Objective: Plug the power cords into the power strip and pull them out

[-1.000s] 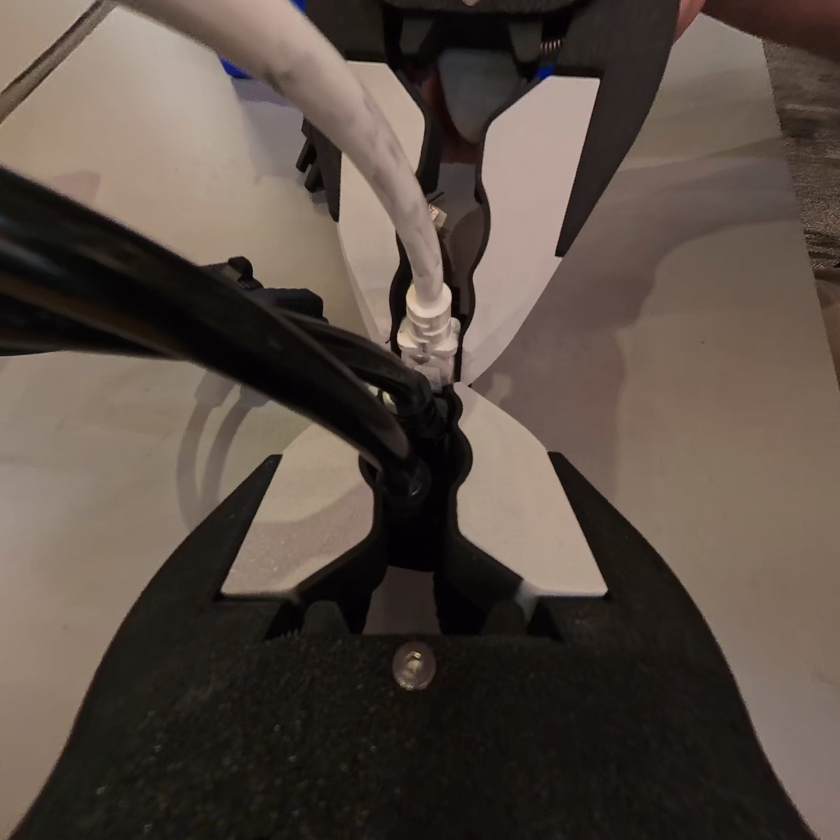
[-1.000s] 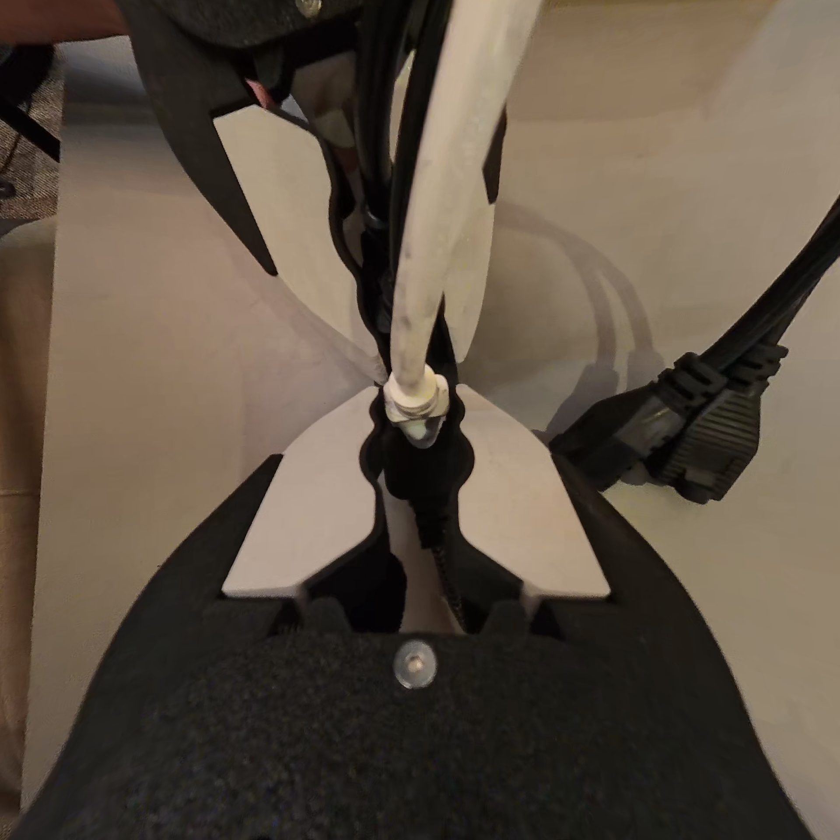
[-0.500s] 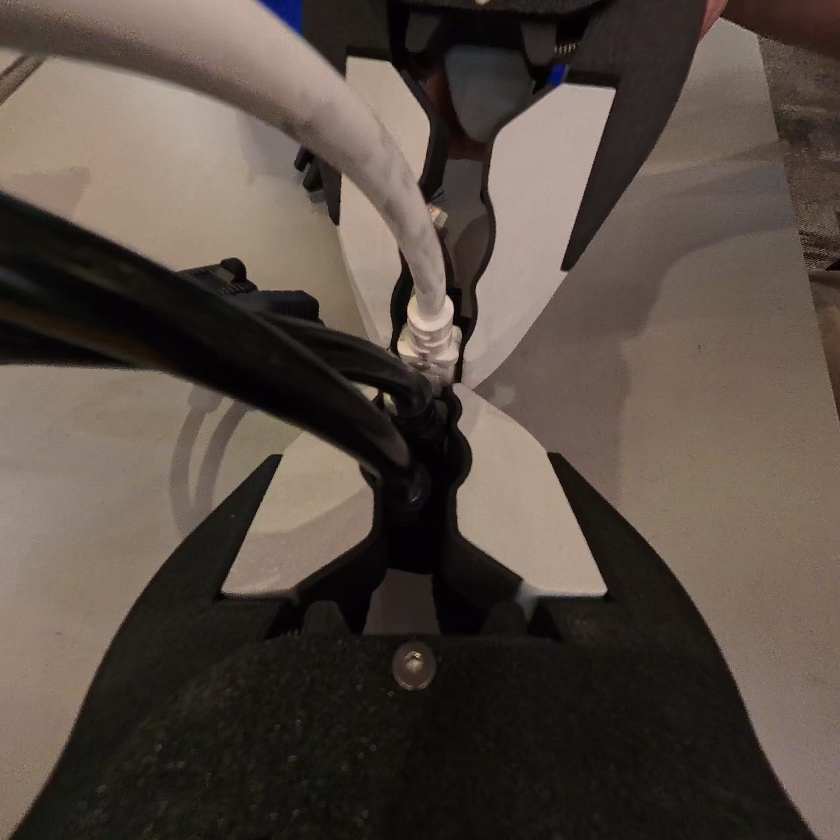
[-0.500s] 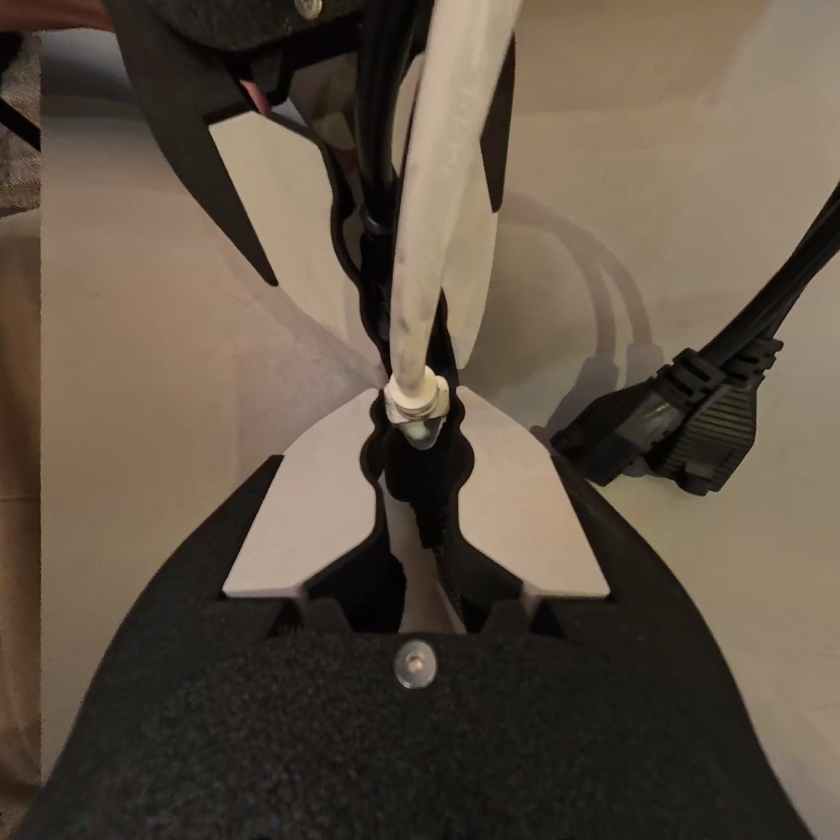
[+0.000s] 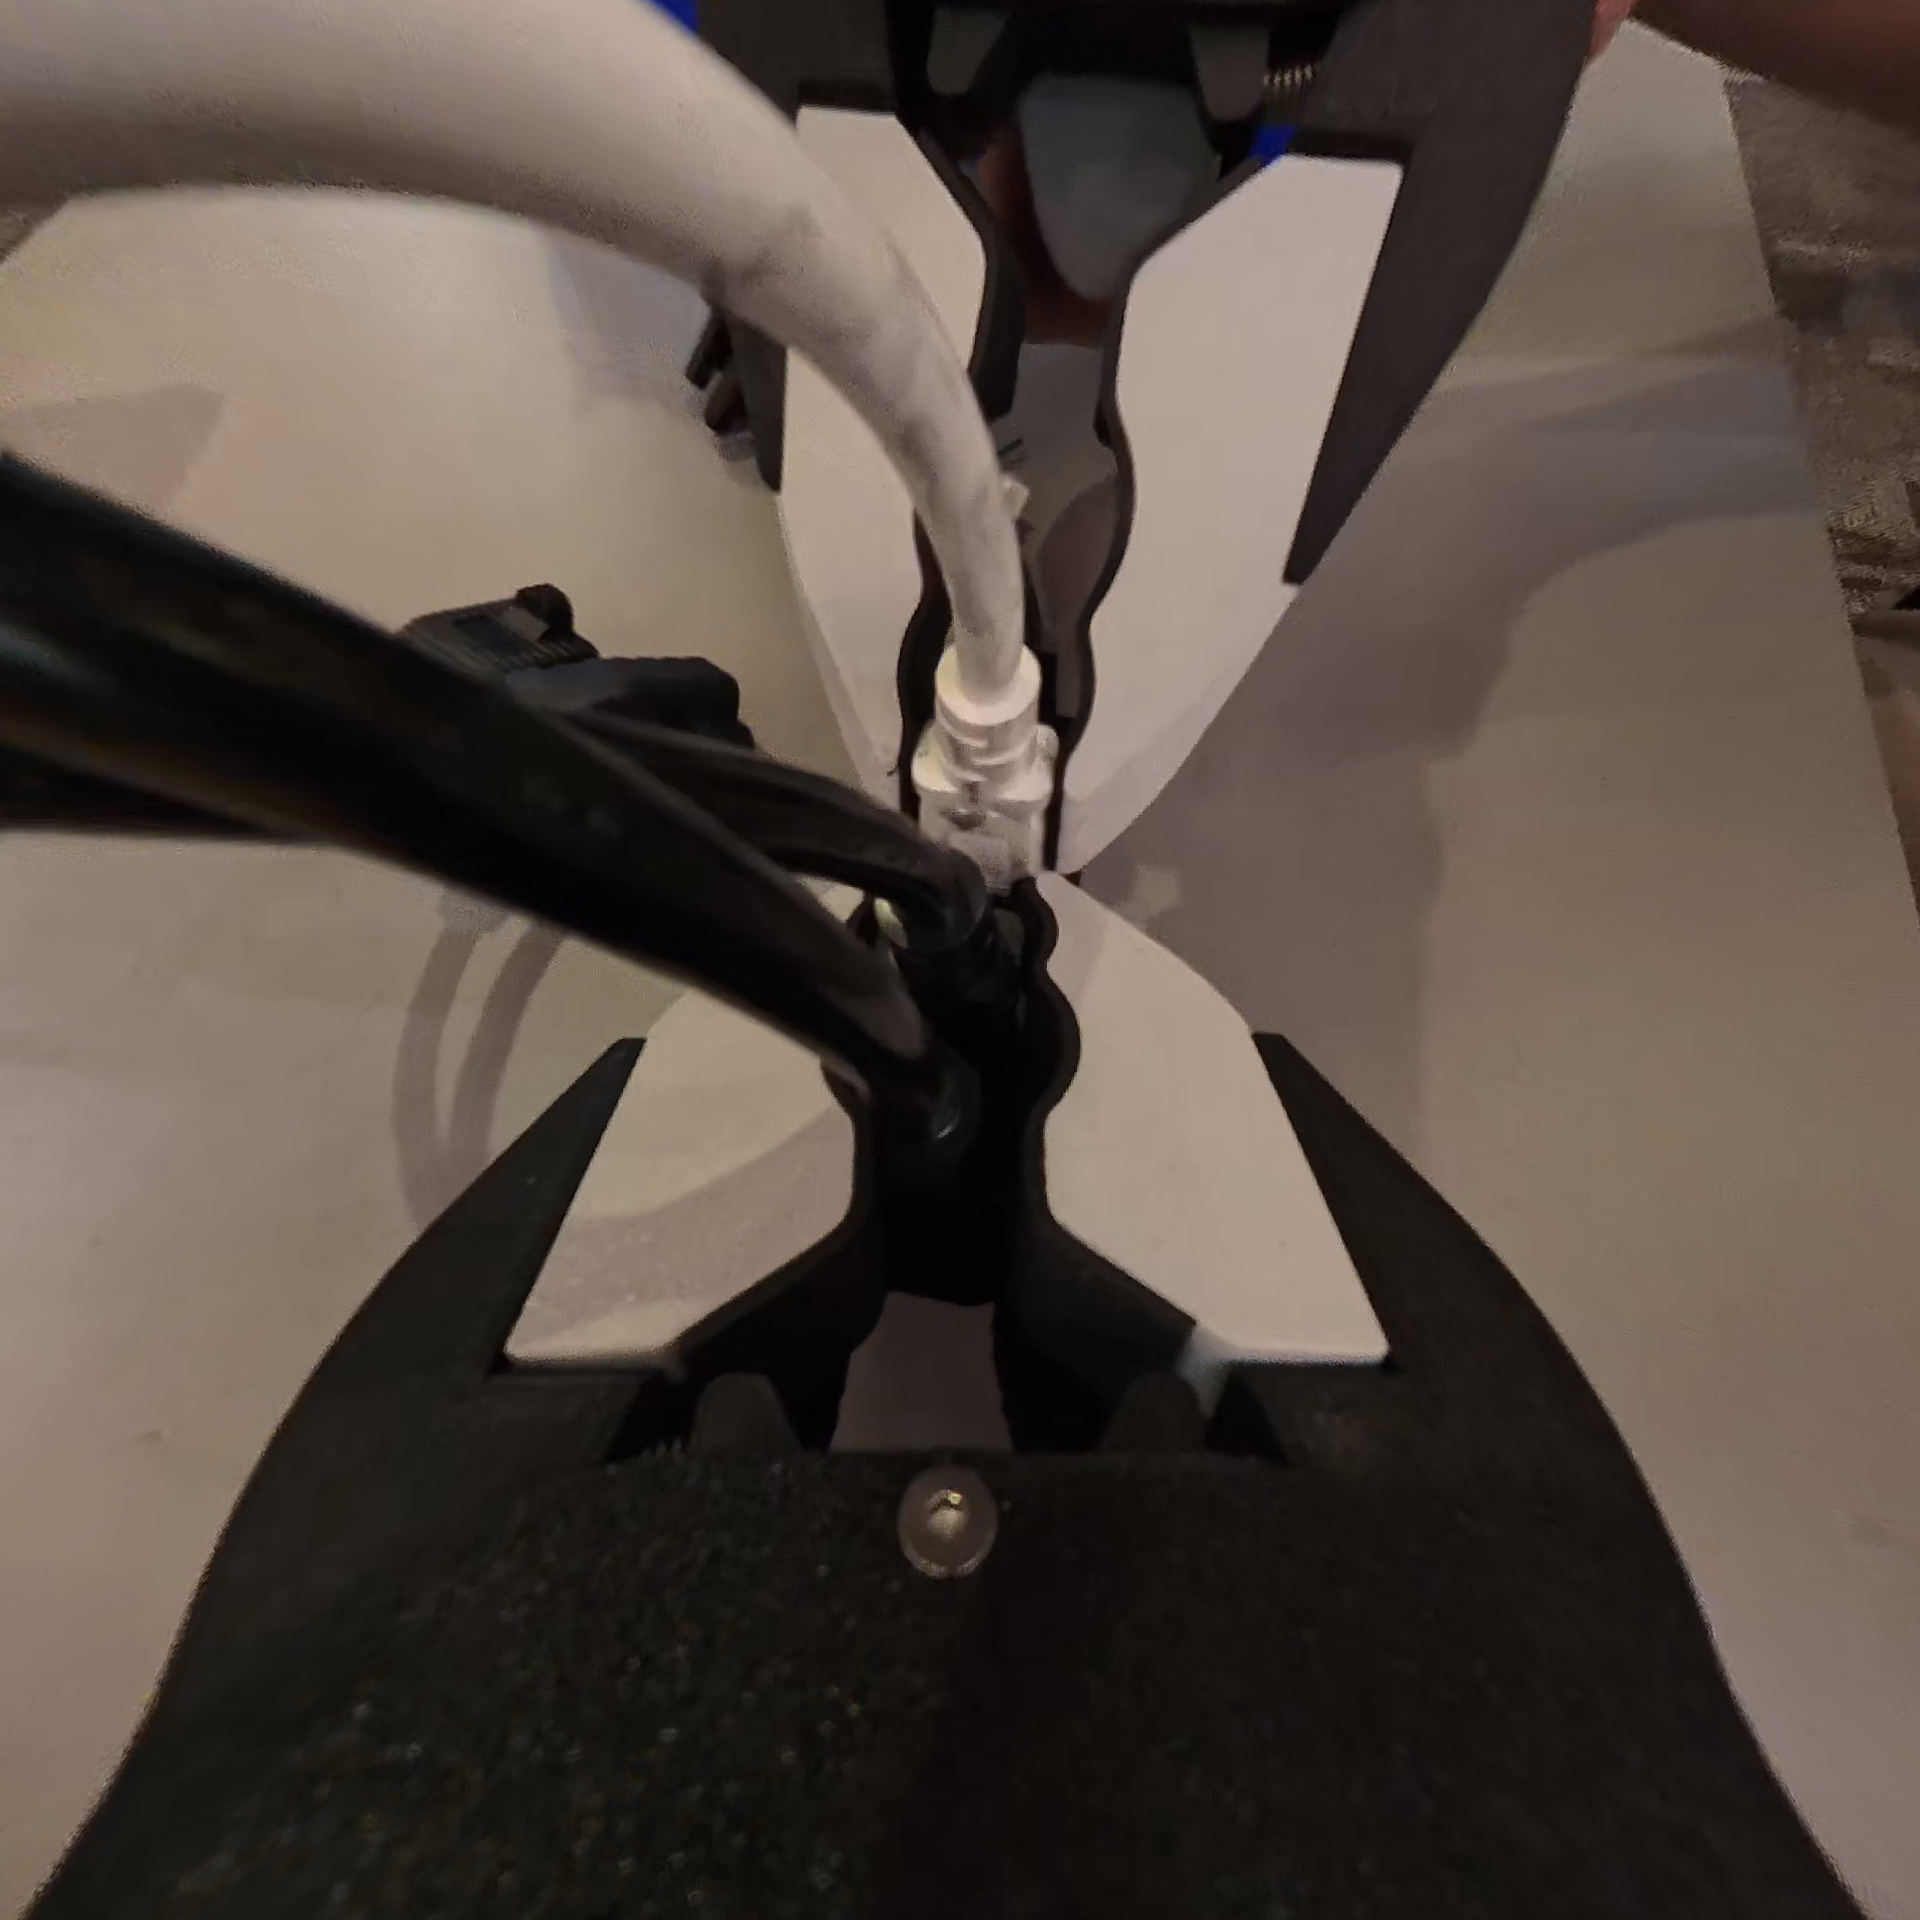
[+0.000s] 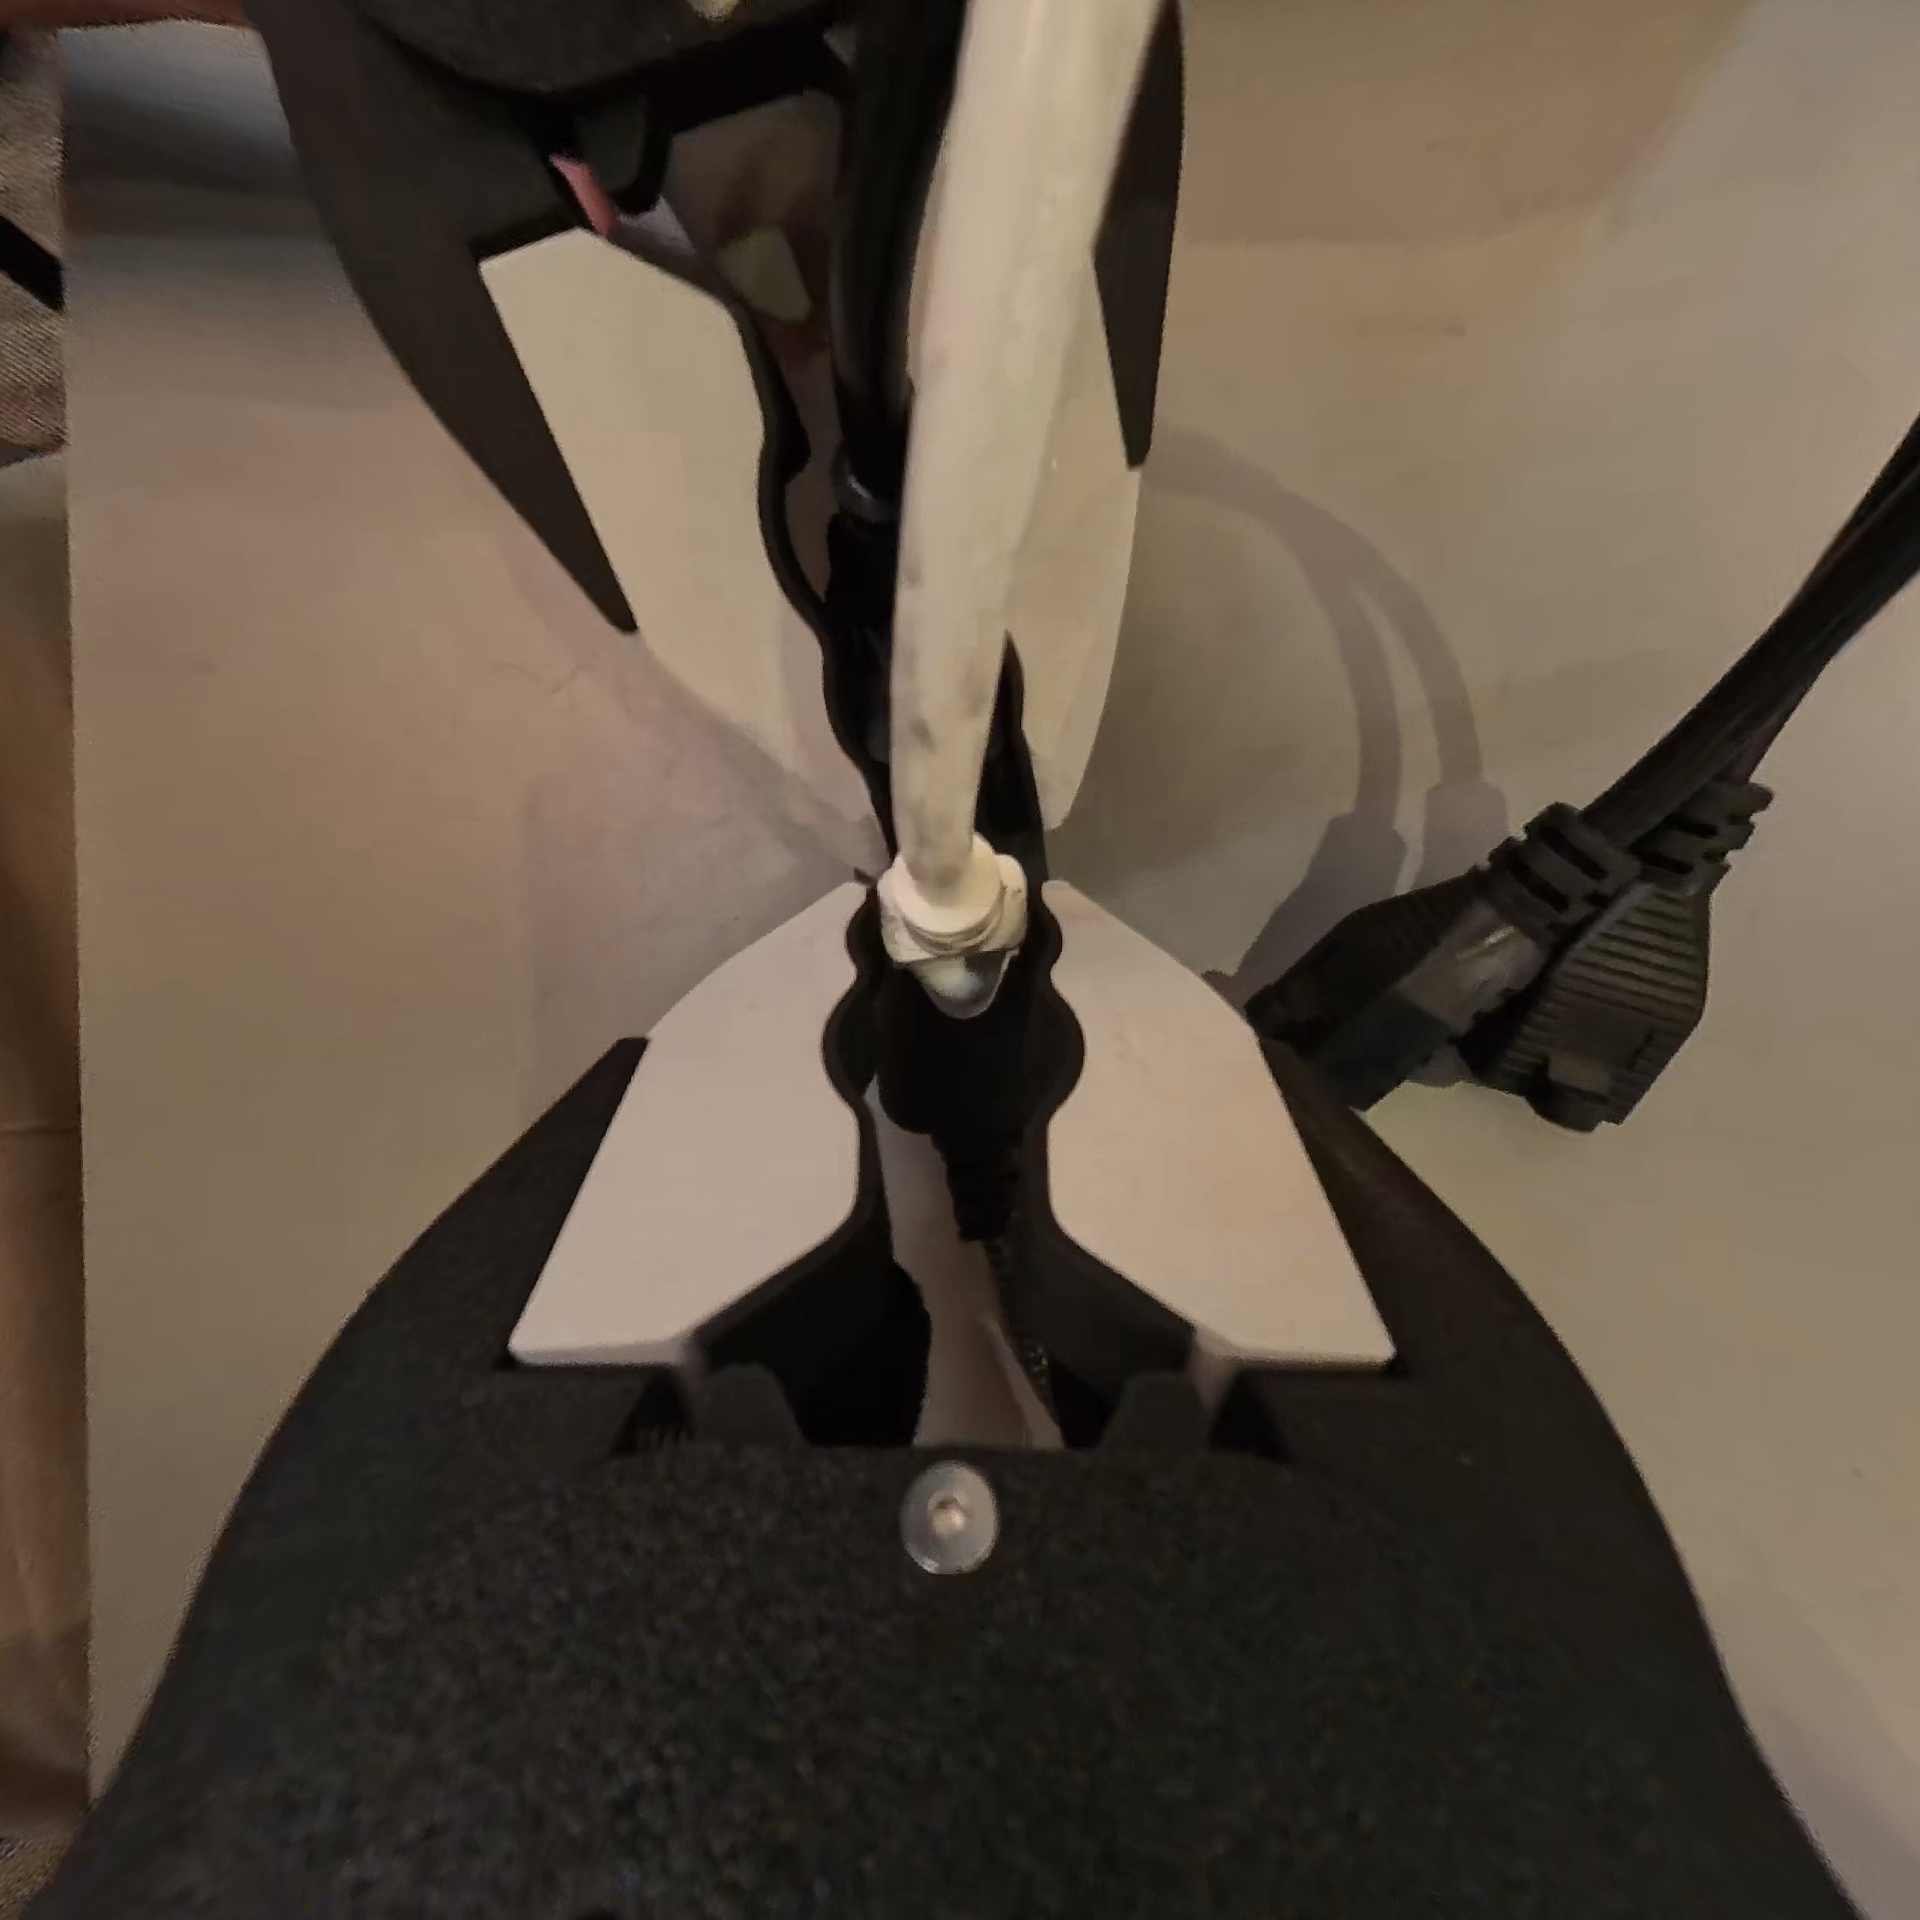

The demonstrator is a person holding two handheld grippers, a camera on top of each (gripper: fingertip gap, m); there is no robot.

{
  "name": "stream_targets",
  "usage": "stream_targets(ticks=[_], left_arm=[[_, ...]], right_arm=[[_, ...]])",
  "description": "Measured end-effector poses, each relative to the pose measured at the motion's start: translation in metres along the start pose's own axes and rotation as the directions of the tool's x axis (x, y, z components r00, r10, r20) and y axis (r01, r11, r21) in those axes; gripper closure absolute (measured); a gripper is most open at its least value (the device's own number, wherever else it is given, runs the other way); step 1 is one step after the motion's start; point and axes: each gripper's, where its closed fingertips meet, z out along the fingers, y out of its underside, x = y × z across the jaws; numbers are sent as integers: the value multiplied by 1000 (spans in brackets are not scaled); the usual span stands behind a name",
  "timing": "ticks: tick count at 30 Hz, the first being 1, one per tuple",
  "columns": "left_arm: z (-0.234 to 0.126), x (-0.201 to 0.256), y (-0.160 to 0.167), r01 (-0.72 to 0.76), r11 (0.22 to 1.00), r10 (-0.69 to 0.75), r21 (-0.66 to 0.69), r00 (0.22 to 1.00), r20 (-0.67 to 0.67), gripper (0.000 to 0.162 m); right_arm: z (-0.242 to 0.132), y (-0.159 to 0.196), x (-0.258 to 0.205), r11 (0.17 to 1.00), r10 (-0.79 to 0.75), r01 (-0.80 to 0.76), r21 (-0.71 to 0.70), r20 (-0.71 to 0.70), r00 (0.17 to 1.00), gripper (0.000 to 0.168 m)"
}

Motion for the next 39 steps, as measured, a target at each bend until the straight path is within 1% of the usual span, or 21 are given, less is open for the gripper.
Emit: stream_targets(ticks=[4, 6, 7, 9, 14, 15, 18, 20, 22, 24, 27, 34, 39], left_arm=[[1, 1, 0, -3, 1000, 3, -6, 1000, -8, 137], [1, 1, 0, -4, 1000, 4, -28, 1000, -6, 138], [1, 1, 0, -5, 999, 5, -38, 1000, -2, 138], [1, 1, 0, -1, 1000, 1, -11, 1000, -6, 137], [2, 3, -1, 6, 1000, -6, -12, 1000, -14, 137], [2, 3, -1, 8, 1000, -8, -17, 1000, -17, 138], [2, 2, 0, 0, 1000, 0, -23, 1000, -1, 137], [1, 3, 0, -19, 999, 19, -26, 1000, 4, 137], [2, 5, -2, -8, 1000, 8, -21, 1000, -3, 137], [4, 4, -2, -5, 999, 5, -37, 1000, 4, 137], [4, 2, 0, -12, 997, 13, -71, 1000, 26, 137], [5, 8, -2, 1, 999, -1, -50, 1000, 1, 137], [6, 8, -2, -10, 998, 10, -62, 1000, 4, 138]], right_arm=[[-1, 1, -1, 998, 21, -21, 66, 12, 1000, 143], [0, -1, -1, 999, 33, -33, 41, 2, 999, 144], [1, -1, -1, 1000, 13, -12, 9, -17, 1000, 144], [0, 0, -1, 1000, -8, 7, -28, -28, 1000, 144], [-2, 2, -2, 998, 24, -25, 63, 5, 1000, 144], [-2, 1, -1, 998, 38, -38, 57, 1, 999, 144], [-1, -1, -1, 1000, 9, -9, 8, -26, 1000, 144], [-2, 1, -2, 999, -8, 8, 32, -21, 1000, 144], [-6, 1, -3, 998, 12, -11, 65, -9, 1000, 144], [-5, 2, -2, 999, 22, -21, 44, -22, 1000, 144], [-3, 1, -1, 1000, -4, 4, 0, -46, 999, 145], [-5, 5, -6, 1000, 9, -9, 24, 0, 1000, 144], [-5, 7, -5, 998, -8, 5, -64, -39, 999, 143]])
